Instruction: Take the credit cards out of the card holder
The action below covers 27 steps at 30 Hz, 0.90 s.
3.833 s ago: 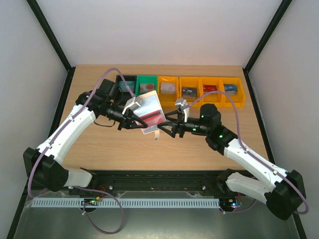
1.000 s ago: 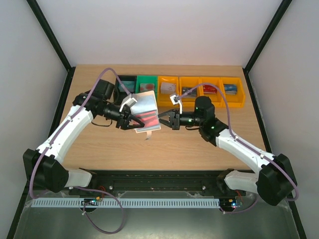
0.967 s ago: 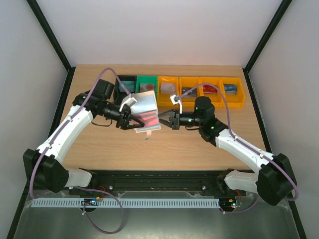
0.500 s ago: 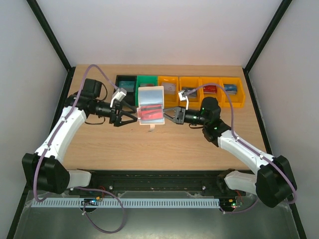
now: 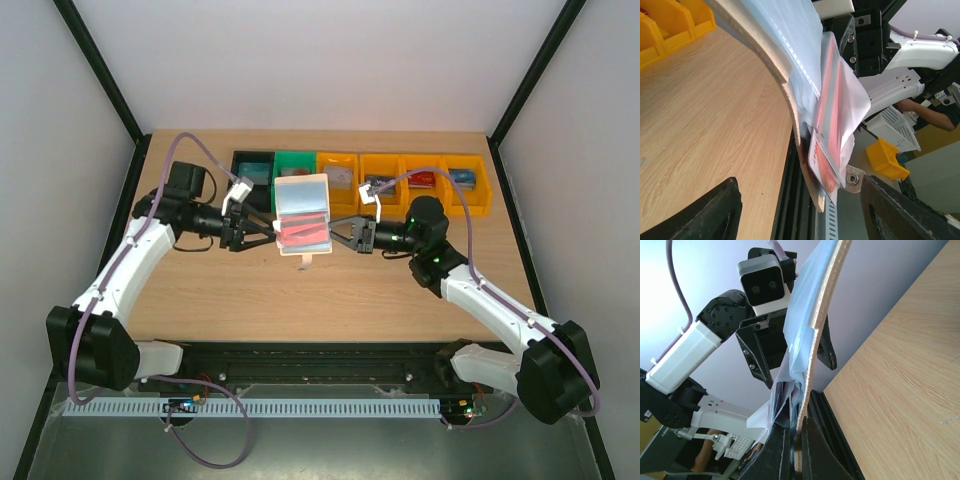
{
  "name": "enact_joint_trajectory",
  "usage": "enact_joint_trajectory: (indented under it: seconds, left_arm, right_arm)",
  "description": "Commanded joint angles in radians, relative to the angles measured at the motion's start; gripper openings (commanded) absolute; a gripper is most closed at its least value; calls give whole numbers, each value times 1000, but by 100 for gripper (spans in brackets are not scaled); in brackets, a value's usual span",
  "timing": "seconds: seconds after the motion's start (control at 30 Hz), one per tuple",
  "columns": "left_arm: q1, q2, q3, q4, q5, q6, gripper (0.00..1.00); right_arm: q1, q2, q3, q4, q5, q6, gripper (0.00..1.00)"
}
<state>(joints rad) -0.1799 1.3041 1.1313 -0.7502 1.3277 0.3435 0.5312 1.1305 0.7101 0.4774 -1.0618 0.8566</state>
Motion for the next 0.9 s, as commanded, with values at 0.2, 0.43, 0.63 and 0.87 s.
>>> enact_joint_trajectory:
  seconds: [0.2,0.43,0.63,0.87]
  left_arm:
    - [-41,-10,-38,104,41,-113,48]
    - [-42,-9,-46,129,57,-141,26]
    - [-47,-9,-46,129,92,-132,17]
    - [-59,-8,-13,67,140,-56,15]
  right_arm:
    - [8,-27,-6,104,-44,17,2]
    - [19,-33,-11,114,-51,9,2]
    - [47,-21,-5,132,-68,6,2]
    - [56,15,3,133,-48,-6,2]
